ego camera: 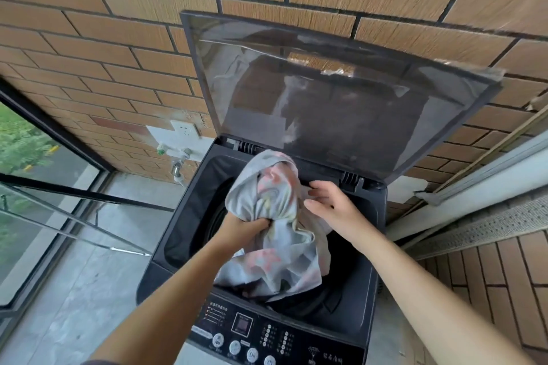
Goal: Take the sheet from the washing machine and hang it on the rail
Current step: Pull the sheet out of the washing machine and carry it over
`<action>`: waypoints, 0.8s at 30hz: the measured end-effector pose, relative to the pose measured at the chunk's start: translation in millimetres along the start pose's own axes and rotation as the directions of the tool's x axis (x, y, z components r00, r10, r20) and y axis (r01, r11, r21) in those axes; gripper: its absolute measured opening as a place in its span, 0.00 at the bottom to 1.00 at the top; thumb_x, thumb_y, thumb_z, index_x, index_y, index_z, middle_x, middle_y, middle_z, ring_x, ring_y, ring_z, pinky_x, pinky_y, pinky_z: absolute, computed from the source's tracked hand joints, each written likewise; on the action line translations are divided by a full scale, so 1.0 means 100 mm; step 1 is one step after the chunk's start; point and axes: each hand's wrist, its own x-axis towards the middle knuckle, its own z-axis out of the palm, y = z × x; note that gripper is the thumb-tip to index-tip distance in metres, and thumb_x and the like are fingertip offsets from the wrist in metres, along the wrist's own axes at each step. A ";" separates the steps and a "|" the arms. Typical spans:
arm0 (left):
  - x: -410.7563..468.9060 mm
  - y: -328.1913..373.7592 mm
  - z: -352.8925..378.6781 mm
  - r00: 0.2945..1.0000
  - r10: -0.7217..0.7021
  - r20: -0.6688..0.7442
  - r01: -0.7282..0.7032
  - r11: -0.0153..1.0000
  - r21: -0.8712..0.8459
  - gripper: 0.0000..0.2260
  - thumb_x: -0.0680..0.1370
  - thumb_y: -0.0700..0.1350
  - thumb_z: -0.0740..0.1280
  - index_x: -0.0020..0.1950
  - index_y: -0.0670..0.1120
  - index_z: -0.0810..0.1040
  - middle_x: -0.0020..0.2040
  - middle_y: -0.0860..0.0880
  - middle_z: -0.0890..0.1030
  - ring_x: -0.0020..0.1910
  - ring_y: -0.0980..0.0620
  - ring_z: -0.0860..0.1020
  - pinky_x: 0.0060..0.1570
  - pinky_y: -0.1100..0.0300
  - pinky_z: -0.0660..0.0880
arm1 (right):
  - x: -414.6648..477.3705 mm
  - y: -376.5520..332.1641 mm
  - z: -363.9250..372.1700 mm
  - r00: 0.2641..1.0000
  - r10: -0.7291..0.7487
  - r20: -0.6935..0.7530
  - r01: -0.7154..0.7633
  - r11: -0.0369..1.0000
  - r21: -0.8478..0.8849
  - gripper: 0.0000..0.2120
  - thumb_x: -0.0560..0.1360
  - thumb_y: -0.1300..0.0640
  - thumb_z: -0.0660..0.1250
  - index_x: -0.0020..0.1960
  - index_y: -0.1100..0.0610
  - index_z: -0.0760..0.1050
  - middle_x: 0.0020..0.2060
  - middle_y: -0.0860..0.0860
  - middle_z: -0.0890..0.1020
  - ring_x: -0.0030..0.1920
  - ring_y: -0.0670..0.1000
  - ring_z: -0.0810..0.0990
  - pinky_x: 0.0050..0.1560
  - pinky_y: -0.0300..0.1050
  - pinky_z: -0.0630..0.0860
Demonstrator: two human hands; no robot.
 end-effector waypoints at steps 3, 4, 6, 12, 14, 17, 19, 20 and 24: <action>-0.07 0.23 -0.21 0.999 0.035 0.005 -0.035 0.998 -0.054 0.12 0.71 0.35 0.69 0.52 0.44 0.78 0.49 0.46 0.82 0.48 0.52 0.81 0.45 0.60 0.79 | -0.12 -0.05 -0.09 0.997 0.019 0.076 -0.007 0.989 -0.150 0.38 0.68 0.48 0.74 0.72 0.44 0.58 0.65 0.41 0.67 0.66 0.41 0.66 0.61 0.37 0.65; -0.10 0.32 -0.25 0.999 0.051 -0.002 -0.051 0.996 -0.076 0.11 0.73 0.33 0.68 0.51 0.45 0.78 0.47 0.48 0.82 0.44 0.55 0.81 0.41 0.64 0.78 | -0.16 -0.06 -0.08 0.994 0.029 0.109 -0.009 0.985 -0.171 0.43 0.66 0.48 0.76 0.74 0.43 0.55 0.66 0.39 0.66 0.66 0.40 0.66 0.60 0.35 0.65; -0.13 0.47 -0.30 0.998 0.062 -0.003 -0.062 0.993 -0.104 0.10 0.74 0.31 0.66 0.48 0.46 0.77 0.44 0.49 0.81 0.38 0.60 0.81 0.36 0.68 0.77 | -0.19 -0.08 -0.01 0.981 0.039 0.191 -0.007 0.987 -0.163 0.50 0.65 0.53 0.78 0.74 0.41 0.48 0.65 0.38 0.66 0.64 0.37 0.69 0.55 0.28 0.68; -0.33 0.70 -0.27 0.993 0.088 0.084 -0.085 0.996 -0.031 0.13 0.72 0.33 0.69 0.53 0.46 0.77 0.48 0.52 0.82 0.47 0.56 0.81 0.39 0.68 0.76 | -0.10 -0.09 0.48 0.989 -0.056 0.137 0.116 0.868 -0.483 0.15 0.75 0.54 0.67 0.58 0.53 0.66 0.48 0.40 0.71 0.53 0.43 0.73 0.43 0.20 0.66; -0.38 0.74 -0.28 0.990 0.101 0.101 -0.100 0.995 -0.016 0.15 0.72 0.34 0.70 0.56 0.46 0.77 0.51 0.51 0.82 0.50 0.54 0.81 0.42 0.68 0.77 | -0.10 -0.12 0.52 0.981 -0.187 0.050 0.181 0.799 -0.573 0.02 0.79 0.61 0.59 0.51 0.56 0.69 0.43 0.47 0.74 0.47 0.48 0.76 0.42 0.26 0.70; -0.44 0.81 -0.36 0.984 0.105 0.145 -0.100 0.994 -0.039 0.16 0.72 0.36 0.71 0.59 0.44 0.76 0.53 0.48 0.82 0.52 0.51 0.81 0.47 0.62 0.78 | -0.22 -0.29 0.48 0.983 -0.179 -0.047 0.134 0.864 -0.485 0.13 0.74 0.70 0.65 0.52 0.53 0.71 0.43 0.46 0.75 0.43 0.44 0.75 0.46 0.39 0.72; -0.48 0.86 -0.39 0.981 0.112 0.161 -0.106 0.993 -0.043 0.16 0.72 0.37 0.71 0.59 0.43 0.77 0.54 0.46 0.82 0.53 0.49 0.81 0.48 0.60 0.78 | -0.24 -0.39 0.47 0.985 -0.156 -0.070 0.105 0.876 -0.470 0.12 0.75 0.67 0.65 0.45 0.51 0.70 0.39 0.44 0.75 0.42 0.45 0.76 0.47 0.41 0.72; -0.52 0.91 -0.41 0.977 0.126 0.169 -0.122 0.992 -0.036 0.15 0.73 0.38 0.71 0.59 0.43 0.77 0.53 0.46 0.82 0.53 0.50 0.81 0.48 0.61 0.79 | -0.24 -0.43 0.46 0.989 -0.142 -0.049 0.099 0.862 -0.498 0.10 0.76 0.64 0.63 0.42 0.50 0.69 0.38 0.44 0.74 0.41 0.46 0.76 0.46 0.38 0.73; -0.66 1.12 -0.48 0.960 0.162 0.228 -0.177 0.983 0.045 0.04 0.75 0.39 0.69 0.48 0.46 0.79 0.40 0.55 0.84 0.41 0.58 0.82 0.37 0.68 0.76 | -0.30 -0.79 0.41 0.981 -0.123 -0.153 0.043 0.896 -0.442 0.12 0.79 0.58 0.58 0.38 0.49 0.63 0.36 0.41 0.70 0.41 0.45 0.74 0.36 0.27 0.66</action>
